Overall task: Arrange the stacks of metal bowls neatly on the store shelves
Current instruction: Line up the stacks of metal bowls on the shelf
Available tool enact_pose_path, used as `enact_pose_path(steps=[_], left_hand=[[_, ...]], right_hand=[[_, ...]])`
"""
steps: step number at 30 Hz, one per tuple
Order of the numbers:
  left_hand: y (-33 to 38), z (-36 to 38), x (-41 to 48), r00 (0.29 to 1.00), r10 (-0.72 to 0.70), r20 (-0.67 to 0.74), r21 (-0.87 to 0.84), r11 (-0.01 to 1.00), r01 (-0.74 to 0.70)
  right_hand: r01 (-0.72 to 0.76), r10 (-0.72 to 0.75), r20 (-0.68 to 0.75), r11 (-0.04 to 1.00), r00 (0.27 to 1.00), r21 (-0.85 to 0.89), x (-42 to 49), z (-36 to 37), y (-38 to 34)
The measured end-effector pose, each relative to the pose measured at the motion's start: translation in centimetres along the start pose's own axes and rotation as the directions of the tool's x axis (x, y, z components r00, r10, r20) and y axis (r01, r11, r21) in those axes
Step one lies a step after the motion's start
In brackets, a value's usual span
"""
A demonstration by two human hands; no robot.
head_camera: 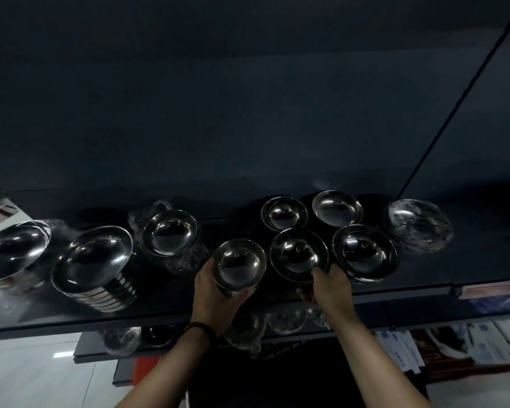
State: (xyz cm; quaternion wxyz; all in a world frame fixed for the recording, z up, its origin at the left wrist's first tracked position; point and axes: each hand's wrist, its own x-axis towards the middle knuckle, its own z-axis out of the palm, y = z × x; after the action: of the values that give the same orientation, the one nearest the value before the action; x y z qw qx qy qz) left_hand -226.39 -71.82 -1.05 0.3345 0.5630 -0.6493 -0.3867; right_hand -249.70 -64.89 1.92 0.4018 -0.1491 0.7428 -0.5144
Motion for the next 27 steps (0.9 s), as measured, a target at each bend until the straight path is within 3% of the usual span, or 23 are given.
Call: enact_pose_path(steps=[3,7,9,12,18,22,25,27], left_hand=[[0.1,-0.4,-0.4,1.000,-0.015,0.009,0.051,0.999,0.015],[2.1,-1.0,-0.9,0.994,0.024,-0.104,0.048,0.999,-0.019],[4.2,-1.3,-1.0,0.995,0.002,-0.100,-0.093,0.996,-0.012],[6.4,-1.2,-0.4,0.992,-0.103,0.068,-0.342,0.932,0.121],[6.2,-0.8,0.5,0.992,-0.117,0.049,-0.195,0.973,0.124],[4.0,-0.9,0.2,0.998,-0.049,0.034,-0.007,0.999,0.049],[2.2,-0.8,0.3,0.999,-0.008,-0.051,0.167,0.986,0.016],[1.8,-0.8,0.5,0.991,-0.052,-0.120,0.252,0.964,0.081]], right_hand=[[0.132,-0.133,-0.002,0.991,0.991,-0.012,-1.1,0.0,-1.5],[0.237,-0.233,0.091,0.971,0.968,-0.042,-2.4,1.0,-3.6],[0.329,-0.319,0.083,0.924,0.944,-0.196,-2.7,1.9,-3.8],[0.368,-0.355,0.098,0.884,0.930,-0.287,-2.5,3.4,-3.3],[0.134,-0.137,-0.031,0.988,0.990,-0.072,-0.6,3.5,-0.6],[-0.015,0.021,-0.023,0.975,1.000,0.221,0.8,2.2,0.8],[-0.044,0.054,-0.056,0.984,0.997,0.172,1.3,1.7,1.2],[-0.113,0.122,-0.040,0.978,0.992,0.178,1.8,1.8,2.0]])
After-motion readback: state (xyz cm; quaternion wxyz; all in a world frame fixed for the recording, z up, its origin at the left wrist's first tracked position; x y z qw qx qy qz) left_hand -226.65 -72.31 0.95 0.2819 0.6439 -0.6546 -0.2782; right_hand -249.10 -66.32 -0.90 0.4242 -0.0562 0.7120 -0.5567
